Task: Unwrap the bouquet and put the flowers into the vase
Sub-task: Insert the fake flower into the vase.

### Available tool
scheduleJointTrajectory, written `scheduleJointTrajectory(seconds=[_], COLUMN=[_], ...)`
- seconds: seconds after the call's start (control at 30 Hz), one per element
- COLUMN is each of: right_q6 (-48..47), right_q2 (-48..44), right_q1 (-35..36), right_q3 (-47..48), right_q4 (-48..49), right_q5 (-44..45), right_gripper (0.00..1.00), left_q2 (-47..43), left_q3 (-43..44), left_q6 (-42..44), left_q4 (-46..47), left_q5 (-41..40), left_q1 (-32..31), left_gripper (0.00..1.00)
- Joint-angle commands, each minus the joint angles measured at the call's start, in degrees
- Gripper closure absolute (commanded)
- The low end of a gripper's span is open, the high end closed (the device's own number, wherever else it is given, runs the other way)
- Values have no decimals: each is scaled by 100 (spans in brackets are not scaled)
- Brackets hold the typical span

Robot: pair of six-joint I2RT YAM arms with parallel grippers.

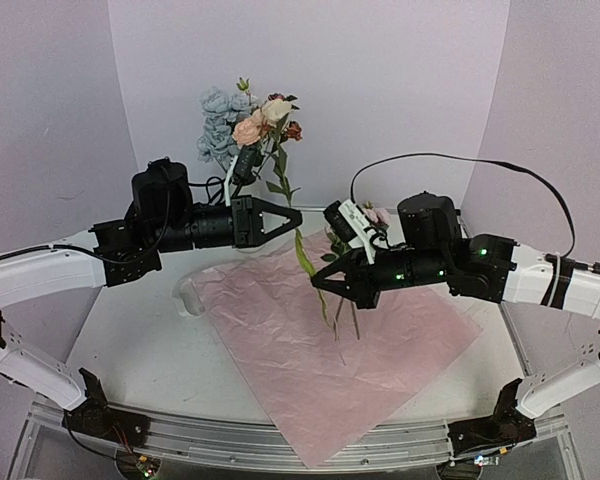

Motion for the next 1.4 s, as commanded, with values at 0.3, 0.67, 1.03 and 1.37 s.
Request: scheduleJointTrajectory(seconds=[0.3, 0.67, 1.03, 1.37], right_q6=[-270, -368, -439, -474], right_q2=[-468, -1188, -1678, -1755], right_q1=[12, 7, 2, 4], right_q3=[170, -57, -345, -364], right_q4=[-144, -31, 256, 309], right_q5=[1074, 2640, 3090, 3137], right_gripper=[30, 16, 16, 16], left_q2=[-532, -593, 393, 740], left_q3=[-152, 391, 1446, 1840], left_q6=[654, 3660, 6257, 6188], left_q4=[89, -99, 732, 1298], left_q5=[-1105, -5015, -5791, -5007], left_q1=[-12, -12, 152, 1119], left_gripper=[100, 100, 100, 100])
